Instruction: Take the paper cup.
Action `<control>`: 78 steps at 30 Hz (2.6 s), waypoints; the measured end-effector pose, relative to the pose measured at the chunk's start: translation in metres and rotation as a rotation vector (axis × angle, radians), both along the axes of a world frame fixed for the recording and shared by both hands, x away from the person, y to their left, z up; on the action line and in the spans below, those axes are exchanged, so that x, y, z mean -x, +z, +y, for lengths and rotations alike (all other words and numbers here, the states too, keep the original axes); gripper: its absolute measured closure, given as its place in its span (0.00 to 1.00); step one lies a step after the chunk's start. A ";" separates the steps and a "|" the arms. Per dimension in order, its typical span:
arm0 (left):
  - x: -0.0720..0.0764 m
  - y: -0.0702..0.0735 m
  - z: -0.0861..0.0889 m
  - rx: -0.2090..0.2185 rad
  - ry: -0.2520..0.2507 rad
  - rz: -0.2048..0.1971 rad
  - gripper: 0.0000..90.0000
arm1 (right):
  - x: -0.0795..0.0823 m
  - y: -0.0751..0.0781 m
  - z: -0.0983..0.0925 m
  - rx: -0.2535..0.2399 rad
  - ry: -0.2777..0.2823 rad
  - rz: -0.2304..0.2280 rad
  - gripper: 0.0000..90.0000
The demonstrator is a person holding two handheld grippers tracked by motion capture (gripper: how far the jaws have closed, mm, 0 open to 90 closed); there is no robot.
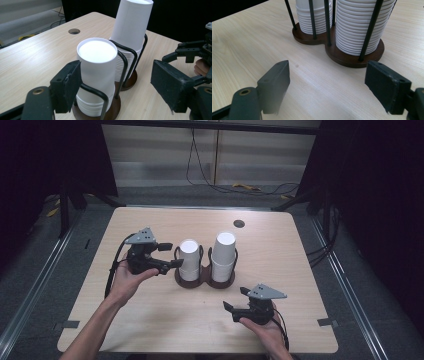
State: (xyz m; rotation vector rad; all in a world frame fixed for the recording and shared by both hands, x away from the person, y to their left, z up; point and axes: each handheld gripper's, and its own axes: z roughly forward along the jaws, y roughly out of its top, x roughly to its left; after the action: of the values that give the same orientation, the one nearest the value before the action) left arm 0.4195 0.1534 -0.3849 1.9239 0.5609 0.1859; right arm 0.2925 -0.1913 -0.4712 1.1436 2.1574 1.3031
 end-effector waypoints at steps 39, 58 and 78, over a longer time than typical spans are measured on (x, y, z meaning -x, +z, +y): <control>-0.054 0.014 -0.062 -0.430 -0.045 0.118 0.30 | 0.001 -0.002 -0.002 0.010 0.018 0.018 0.24; -0.061 0.010 -0.080 -0.561 -0.106 0.154 0.33 | 0.003 -0.003 -0.001 0.008 0.030 0.019 0.24; -0.063 0.009 -0.081 -0.573 -0.102 0.194 0.34 | 0.002 -0.003 -0.001 0.010 0.024 0.022 0.24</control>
State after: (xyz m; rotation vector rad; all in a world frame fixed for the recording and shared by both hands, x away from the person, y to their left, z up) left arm 0.4826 0.0725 -0.3760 2.5419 0.5763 0.0996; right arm 0.2902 -0.1925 -0.4742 1.1358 2.1976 1.2941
